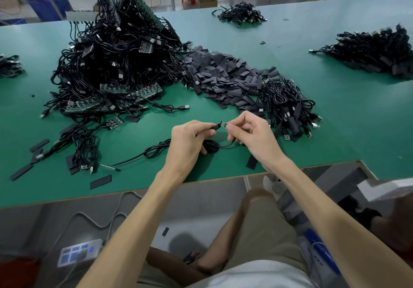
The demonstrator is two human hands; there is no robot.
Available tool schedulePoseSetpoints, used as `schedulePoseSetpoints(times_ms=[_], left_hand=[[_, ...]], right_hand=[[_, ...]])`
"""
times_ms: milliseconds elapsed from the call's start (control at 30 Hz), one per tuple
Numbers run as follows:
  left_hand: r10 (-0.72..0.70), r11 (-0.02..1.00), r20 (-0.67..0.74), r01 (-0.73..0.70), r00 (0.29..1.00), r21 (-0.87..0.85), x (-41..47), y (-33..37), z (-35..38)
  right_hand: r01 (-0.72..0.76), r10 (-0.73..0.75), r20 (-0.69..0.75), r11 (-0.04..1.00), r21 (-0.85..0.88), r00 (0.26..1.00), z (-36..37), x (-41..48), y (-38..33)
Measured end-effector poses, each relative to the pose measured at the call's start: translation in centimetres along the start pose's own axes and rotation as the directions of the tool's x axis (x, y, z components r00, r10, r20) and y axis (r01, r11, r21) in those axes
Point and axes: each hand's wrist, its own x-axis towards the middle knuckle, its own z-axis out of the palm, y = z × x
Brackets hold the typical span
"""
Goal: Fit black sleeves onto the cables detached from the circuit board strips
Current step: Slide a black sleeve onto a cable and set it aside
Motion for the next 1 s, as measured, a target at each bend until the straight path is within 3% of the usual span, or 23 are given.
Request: schedulePoseSetpoints(times_ms=[267, 600, 1000], left_hand=[[0.098, 0.983, -0.012, -0.095, 0.995, 0.154, -0.4, 0.4, 0.1], [0.265, 0.844, 0.073, -0.267, 0.962, 0.465, -1.2, 0.8, -0.1], [0.285, 0.828, 0.126, -0.31, 0.95, 0.466, -1.0, 0.2, 0.0]], right_hand=[[-0.003, 0.003, -0.003, 1.0, -0.009, 1.0, 0.1, 0.0, 0.1], [-0.006, 0.009, 0.028, 0.994, -0.112, 1.0, 0.1, -0.1, 0.3], [-0.02, 0.028, 0.054, 0.988, -0.15, 0.998, -0.1, 0.1, 0.6]])
